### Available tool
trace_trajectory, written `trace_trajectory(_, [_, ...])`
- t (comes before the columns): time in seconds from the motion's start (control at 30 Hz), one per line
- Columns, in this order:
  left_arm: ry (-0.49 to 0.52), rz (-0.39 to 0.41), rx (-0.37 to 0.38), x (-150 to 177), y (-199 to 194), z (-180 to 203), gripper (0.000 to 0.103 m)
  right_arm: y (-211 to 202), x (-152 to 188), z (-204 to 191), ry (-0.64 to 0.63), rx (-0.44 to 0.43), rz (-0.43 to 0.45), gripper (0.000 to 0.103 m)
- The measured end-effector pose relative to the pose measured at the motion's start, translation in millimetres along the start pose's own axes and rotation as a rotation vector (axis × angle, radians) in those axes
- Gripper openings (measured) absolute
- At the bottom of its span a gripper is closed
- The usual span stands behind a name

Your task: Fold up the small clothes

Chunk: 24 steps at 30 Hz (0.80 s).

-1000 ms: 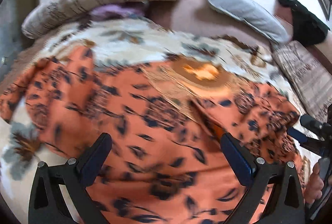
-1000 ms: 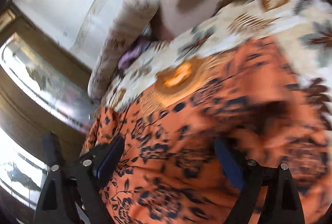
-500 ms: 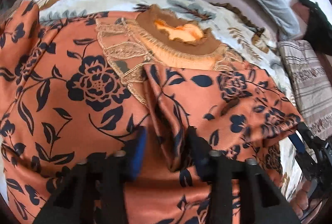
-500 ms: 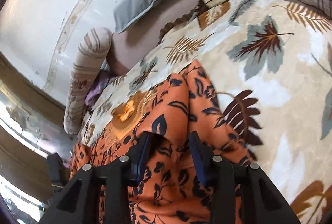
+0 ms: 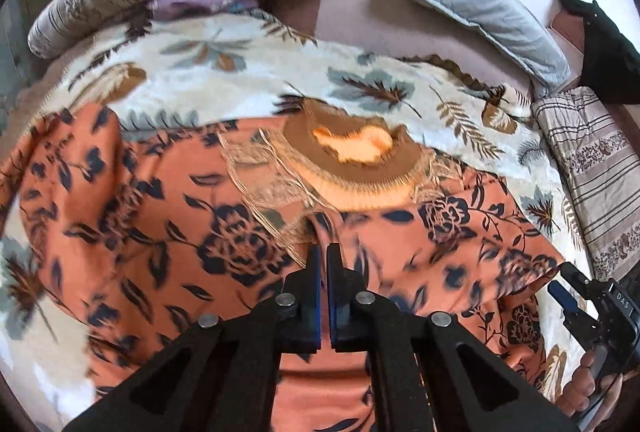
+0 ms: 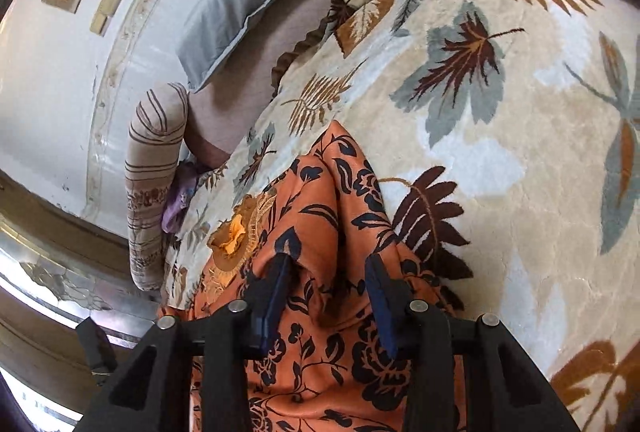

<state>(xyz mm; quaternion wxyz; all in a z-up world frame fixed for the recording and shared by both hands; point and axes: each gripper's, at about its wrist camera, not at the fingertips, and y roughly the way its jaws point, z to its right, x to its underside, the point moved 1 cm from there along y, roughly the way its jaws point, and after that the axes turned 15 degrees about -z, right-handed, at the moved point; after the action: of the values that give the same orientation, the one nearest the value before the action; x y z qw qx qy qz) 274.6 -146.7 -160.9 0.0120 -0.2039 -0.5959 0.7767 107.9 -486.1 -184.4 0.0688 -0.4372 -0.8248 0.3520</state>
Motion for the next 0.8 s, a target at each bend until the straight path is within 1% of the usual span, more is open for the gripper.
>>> trace_trajectory(0.03, [-0.007,-0.009,0.005,-0.6,-0.1,-2.4,0.002,-1.6,0.0,2.8,0.014,-0.017,0.002,0.058])
trace_trajectory(0.1, [-0.025,-0.037,0.022,1.7,2.3,-8.9,0.002,-4.2,-0.8,9.9,0.047,-0.080,-0.005,0.059])
trace_trajectory(0.17, [-0.058,-0.070,0.036,6.3,10.8,-12.9,0.007,-5.0,-0.9,13.9,0.069,-0.140,-0.025,0.059])
trace_trajectory(0.2, [-0.069,-0.090,0.060,9.1,17.2,-11.4,0.020,-5.7,-0.2,15.8,0.079,-0.153,-0.024,0.059])
trace_trajectory(0.23, [-0.078,-0.113,0.090,11.9,23.6,-11.4,0.042,-6.2,0.5,16.4,0.083,-0.149,-0.021,0.059])
trace_trajectory(0.27, [-0.087,-0.137,0.101,14.8,30.5,-9.7,0.053,-6.2,0.8,16.9,0.083,-0.142,-0.020,0.060])
trace_trajectory(0.3, [-0.090,-0.146,0.092,17.7,34.7,-7.1,0.066,-5.6,1.2,17.7,0.085,-0.138,-0.023,0.061])
trace_trajectory(0.37, [-0.076,-0.155,0.073,20.9,43.4,0.7,0.066,-3.6,1.2,19.3,0.090,-0.138,-0.028,0.061])
trace_trajectory(0.43, [-0.063,-0.170,0.077,22.3,51.3,7.2,0.066,-1.1,1.1,19.7,0.089,-0.130,-0.031,0.061])
trace_trajectory(0.47, [-0.062,-0.180,0.066,22.4,56.4,10.4,0.065,0.2,0.9,19.4,0.088,-0.128,-0.033,0.061])
trace_trajectory(0.5, [-0.060,-0.191,0.045,22.3,60.7,12.7,0.054,1.7,0.9,18.8,0.082,-0.125,-0.033,0.061])
trace_trajectory(0.53, [-0.055,-0.196,0.021,21.4,63.8,14.7,0.033,2.2,0.7,17.1,0.072,-0.122,-0.029,0.061])
trace_trajectory(0.57, [-0.048,-0.193,0.003,20.9,65.4,16.1,0.025,2.0,0.6,13.9,0.055,-0.119,-0.021,0.061])
trace_trajectory(0.63, [-0.047,-0.184,0.018,19.7,64.6,16.0,0.008,-1.3,1.8,1.8,-0.008,-0.107,0.015,0.061])
trace_trajectory(0.7, [-0.052,-0.167,0.021,18.8,60.2,14.0,0.006,-4.5,4.0,-11.1,-0.076,-0.072,0.051,0.061])
trace_trajectory(0.77, [-0.049,-0.119,0.007,17.7,47.6,11.8,0.005,-4.3,8.0,-21.6,-0.131,-0.021,0.076,0.061])
trace_trajectory(0.8, [-0.040,-0.086,-0.008,16.2,37.7,10.6,0.005,-2.8,9.2,-23.1,-0.142,-0.010,0.076,0.061])
